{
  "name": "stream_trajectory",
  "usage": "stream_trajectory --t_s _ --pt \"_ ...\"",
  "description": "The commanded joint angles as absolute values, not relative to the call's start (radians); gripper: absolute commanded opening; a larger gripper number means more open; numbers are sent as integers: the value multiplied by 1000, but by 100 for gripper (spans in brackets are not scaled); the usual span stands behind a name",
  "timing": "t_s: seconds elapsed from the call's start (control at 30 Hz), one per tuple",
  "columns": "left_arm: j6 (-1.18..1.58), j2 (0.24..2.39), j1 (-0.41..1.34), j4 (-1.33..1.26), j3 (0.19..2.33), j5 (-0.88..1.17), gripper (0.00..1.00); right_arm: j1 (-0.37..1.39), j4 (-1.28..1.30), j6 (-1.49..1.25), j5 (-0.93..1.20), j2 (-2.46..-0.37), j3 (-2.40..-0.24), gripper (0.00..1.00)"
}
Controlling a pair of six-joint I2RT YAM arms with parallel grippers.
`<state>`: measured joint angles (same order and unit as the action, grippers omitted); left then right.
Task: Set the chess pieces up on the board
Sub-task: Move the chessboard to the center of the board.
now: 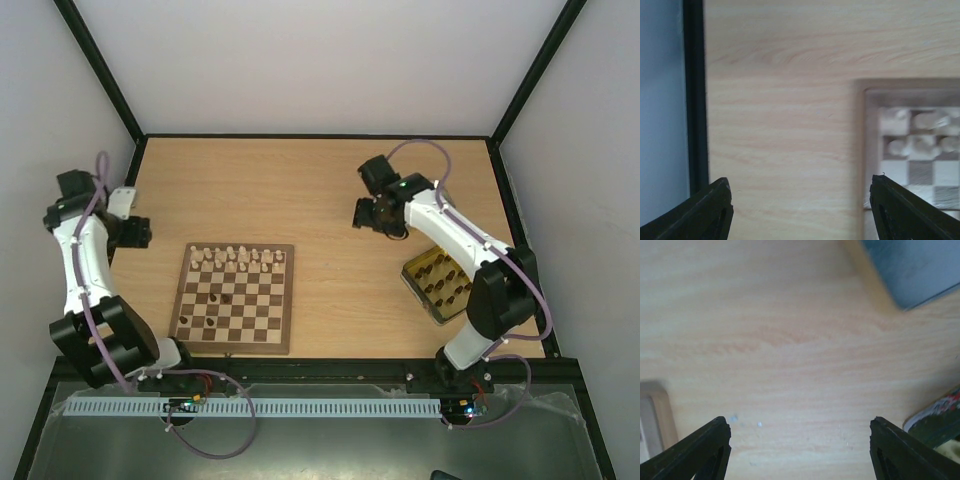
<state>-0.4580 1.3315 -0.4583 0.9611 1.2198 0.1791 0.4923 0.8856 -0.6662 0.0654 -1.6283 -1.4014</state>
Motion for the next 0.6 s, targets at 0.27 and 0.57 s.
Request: stream_trajectory --t_s 0.27,0.57 --pt "-749 1233 -657 1032 940 42 80 557 882 -606 101 -1564 -1254 75" --pt "-783 1235 -681 950 755 38 82 563 877 -615 115 -1523 -1201 76"
